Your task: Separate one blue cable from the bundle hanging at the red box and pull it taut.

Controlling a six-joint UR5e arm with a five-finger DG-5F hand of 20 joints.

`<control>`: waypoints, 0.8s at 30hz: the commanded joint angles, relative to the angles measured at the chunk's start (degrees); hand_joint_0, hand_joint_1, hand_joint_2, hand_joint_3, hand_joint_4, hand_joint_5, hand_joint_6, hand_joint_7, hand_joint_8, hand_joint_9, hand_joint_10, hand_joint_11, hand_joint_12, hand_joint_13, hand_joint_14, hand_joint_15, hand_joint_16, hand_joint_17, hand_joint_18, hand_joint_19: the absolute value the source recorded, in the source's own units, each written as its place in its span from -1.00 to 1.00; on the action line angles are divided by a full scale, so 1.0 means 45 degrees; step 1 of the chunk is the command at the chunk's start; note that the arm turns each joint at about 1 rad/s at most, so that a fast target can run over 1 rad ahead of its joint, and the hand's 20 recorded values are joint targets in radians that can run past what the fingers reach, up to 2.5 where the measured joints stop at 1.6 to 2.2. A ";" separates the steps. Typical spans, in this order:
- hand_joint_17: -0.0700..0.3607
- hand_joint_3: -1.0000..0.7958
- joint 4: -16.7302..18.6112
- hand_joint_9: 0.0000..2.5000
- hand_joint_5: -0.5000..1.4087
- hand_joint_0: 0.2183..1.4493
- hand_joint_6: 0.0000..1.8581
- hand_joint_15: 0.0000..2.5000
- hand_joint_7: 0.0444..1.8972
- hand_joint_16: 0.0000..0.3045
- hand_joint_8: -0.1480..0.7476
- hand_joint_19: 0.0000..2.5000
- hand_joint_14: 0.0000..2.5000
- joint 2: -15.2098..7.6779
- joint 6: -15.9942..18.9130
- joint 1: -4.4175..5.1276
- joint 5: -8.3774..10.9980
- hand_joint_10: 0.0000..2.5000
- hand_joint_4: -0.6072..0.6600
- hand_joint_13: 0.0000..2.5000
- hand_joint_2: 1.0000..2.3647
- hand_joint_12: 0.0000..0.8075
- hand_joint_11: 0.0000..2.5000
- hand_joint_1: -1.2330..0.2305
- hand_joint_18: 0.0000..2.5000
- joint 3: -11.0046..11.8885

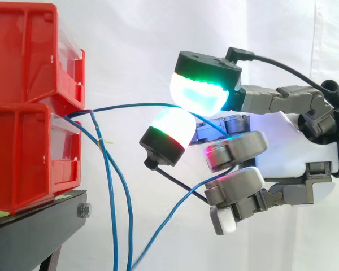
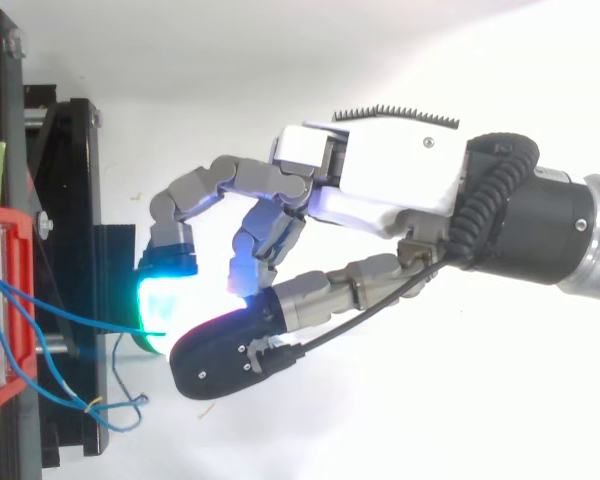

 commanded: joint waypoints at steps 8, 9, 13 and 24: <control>-0.14 0.05 0.0000 -0.18 -0.68 -0.31 -0.01 0.27 0.37 -0.66 -0.02 -0.17 -0.12 -0.0039 0.0002 -0.0008 -0.0023 0.29 -0.05 -0.14 -0.97 -0.06 0.24 -0.30 -0.15 0.0000; -0.16 0.05 0.0000 -0.20 -0.68 -0.31 -0.01 0.22 0.36 -0.68 0.00 -0.04 0.18 -0.0039 0.0002 0.0012 -0.0023 0.40 -0.05 -0.19 -0.97 -0.04 0.24 -0.30 -0.09 -0.0020; -0.20 0.04 0.0000 -0.25 -0.68 -0.31 -0.01 0.19 0.35 -0.70 0.01 0.06 0.64 -0.0039 0.0002 0.0012 -0.0023 0.65 -0.05 -0.26 -0.96 -0.03 0.28 -0.30 -0.02 0.0000; -0.29 0.02 0.0000 -0.35 -0.69 -0.31 -0.01 0.25 0.28 -0.76 0.06 0.37 1.00 -0.0039 0.0002 -0.0008 -0.0023 1.00 -0.01 -0.32 -0.96 0.00 0.30 -0.30 0.17 0.0000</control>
